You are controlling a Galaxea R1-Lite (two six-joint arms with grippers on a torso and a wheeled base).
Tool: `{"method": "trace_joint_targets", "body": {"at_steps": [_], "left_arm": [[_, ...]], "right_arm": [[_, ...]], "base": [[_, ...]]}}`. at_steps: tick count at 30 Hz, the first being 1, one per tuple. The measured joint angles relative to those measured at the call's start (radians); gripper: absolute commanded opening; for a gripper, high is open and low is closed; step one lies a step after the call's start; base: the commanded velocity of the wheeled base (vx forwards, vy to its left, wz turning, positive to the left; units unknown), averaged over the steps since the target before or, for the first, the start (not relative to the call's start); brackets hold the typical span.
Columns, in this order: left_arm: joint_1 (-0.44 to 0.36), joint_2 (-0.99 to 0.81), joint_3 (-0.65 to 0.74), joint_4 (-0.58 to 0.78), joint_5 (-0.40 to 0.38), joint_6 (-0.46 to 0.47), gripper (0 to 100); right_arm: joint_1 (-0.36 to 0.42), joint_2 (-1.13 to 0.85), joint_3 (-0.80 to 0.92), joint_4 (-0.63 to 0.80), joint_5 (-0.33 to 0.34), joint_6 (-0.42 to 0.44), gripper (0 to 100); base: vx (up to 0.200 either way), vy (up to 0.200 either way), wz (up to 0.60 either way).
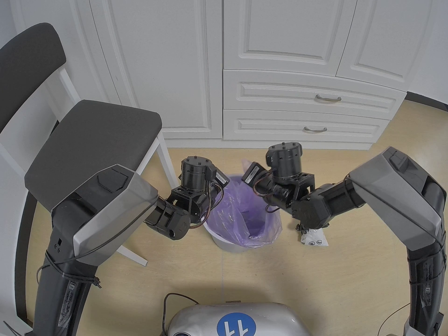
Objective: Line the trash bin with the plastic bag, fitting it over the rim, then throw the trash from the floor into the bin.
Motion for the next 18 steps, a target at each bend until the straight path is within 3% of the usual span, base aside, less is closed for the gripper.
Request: {"method": "trace_joint_targets", "body": {"at_steps": [9,18], "left_arm": [[-0.008,0.007,-0.027,0.087,-0.003,-0.001,0],[0.005,0.014,-0.142,0.366,-0.023,-0.051,0]], "right_arm": [[0.054,0.016,0.06,-0.067,-0.002,-0.005,0],[0.047,0.024,0.06,-0.068,-0.005,-0.015,0]], "base": [[0.0,0.0,0.0],[0.0,0.0,0.0]]}}
